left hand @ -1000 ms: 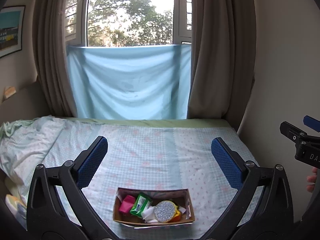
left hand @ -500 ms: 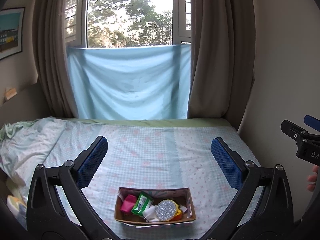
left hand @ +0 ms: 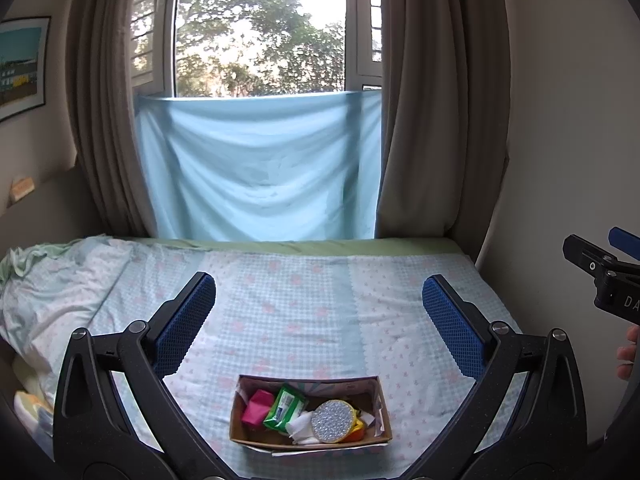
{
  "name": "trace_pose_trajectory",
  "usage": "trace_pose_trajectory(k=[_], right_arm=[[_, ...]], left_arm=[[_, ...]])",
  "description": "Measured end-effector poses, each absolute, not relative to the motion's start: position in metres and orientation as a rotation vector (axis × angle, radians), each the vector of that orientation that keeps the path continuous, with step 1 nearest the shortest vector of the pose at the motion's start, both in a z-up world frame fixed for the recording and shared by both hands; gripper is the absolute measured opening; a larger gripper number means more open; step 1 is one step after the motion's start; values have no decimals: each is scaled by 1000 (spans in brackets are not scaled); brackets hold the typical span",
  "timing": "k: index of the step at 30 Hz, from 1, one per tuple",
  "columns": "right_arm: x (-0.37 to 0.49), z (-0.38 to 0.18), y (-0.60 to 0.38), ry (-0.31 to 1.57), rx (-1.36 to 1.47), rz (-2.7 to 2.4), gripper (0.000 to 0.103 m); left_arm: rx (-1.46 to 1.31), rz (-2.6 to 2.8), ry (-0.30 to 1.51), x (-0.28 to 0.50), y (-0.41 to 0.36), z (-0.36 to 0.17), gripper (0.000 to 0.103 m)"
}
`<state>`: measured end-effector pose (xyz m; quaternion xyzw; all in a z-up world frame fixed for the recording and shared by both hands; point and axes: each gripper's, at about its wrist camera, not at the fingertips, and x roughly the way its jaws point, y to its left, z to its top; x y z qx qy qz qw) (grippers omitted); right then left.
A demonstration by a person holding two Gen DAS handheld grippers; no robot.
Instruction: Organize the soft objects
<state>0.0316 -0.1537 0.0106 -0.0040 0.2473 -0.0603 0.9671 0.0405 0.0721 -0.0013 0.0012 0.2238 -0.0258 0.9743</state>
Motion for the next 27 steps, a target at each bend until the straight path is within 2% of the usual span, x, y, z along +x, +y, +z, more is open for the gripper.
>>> trace_pose_trajectory(k=[27], right_arm=[[34,12,-147,506,-15,-124,98]], left_arm=[[3,-33,451,43,73,-6,103]])
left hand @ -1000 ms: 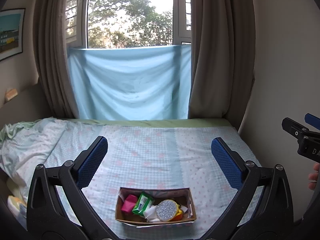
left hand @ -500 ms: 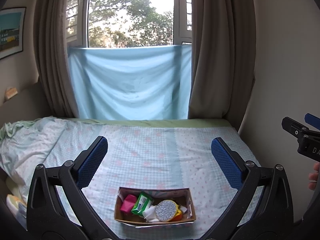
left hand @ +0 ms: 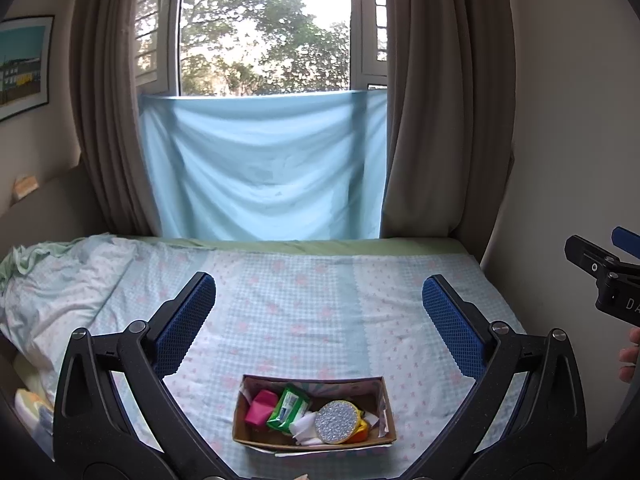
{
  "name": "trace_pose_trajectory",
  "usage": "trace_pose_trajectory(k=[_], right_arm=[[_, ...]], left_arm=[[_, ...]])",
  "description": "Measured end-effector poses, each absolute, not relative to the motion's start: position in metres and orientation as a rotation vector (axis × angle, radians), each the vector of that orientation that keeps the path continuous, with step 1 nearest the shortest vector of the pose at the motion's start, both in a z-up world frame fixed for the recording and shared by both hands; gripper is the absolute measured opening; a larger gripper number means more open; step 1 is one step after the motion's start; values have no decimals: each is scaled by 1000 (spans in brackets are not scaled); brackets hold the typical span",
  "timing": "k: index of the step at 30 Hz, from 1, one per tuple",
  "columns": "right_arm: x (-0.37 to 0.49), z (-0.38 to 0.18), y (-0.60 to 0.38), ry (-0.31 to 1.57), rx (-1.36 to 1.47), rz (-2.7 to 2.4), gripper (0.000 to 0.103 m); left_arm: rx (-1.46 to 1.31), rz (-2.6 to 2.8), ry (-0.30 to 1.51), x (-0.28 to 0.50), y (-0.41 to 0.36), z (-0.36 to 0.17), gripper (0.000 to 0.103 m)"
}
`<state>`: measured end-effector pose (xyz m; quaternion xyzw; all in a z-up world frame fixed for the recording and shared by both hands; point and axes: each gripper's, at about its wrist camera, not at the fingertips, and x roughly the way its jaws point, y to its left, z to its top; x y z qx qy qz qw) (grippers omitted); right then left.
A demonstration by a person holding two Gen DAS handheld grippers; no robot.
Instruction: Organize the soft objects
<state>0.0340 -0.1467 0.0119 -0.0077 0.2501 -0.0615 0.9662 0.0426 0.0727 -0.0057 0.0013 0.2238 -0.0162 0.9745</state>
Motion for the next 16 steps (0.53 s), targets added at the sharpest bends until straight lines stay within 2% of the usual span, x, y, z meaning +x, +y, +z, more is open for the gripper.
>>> trace_pose_trajectory(k=[16], right_arm=[[35,9,-143,512,-6,-118,98]], left_arm=[[27,29,342,25,78,1,103]])
